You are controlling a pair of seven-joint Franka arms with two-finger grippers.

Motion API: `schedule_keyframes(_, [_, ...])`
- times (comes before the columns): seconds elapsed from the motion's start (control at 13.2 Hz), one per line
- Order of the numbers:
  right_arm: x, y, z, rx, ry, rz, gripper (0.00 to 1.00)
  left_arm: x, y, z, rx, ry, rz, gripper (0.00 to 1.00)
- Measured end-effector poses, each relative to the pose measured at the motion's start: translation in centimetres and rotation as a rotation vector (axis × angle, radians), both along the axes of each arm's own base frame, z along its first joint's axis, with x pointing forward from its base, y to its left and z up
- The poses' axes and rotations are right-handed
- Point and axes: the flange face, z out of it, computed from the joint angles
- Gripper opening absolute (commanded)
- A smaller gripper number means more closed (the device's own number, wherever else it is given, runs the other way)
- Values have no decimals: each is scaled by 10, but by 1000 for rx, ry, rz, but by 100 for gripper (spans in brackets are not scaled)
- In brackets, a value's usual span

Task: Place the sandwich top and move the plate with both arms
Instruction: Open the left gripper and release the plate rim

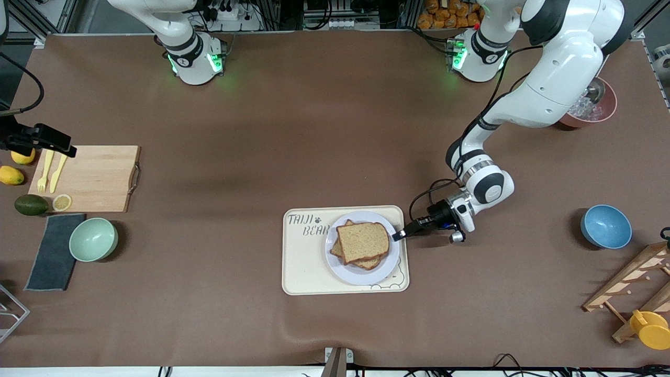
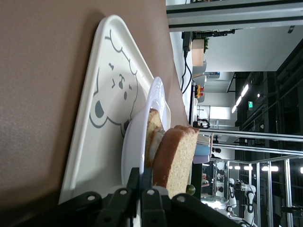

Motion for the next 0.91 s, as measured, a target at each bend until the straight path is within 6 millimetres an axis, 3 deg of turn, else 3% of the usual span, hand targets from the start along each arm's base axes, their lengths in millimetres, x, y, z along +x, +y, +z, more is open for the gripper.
schedule_keyframes(0.08, [0, 0, 0, 0, 0, 0, 100, 0, -1, 0, -1, -1, -2, 28])
schedule_keyframes(0.15, [0, 0, 0, 0, 0, 0, 100, 0, -2, 0, -1, -1, -2, 89])
schedule_keyframes(0.23, [0, 0, 0, 0, 0, 0, 100, 0, -1, 0, -1, -2, -3, 100])
schedule_keyframes(0.61, [0, 0, 0, 0, 0, 0, 100, 1, -2, 3, -16, 15, 2, 100])
schedule_keyframes(0.91, [0, 0, 0, 0, 1, 0, 100, 10, 1, 19, -5, 59, -21, 100])
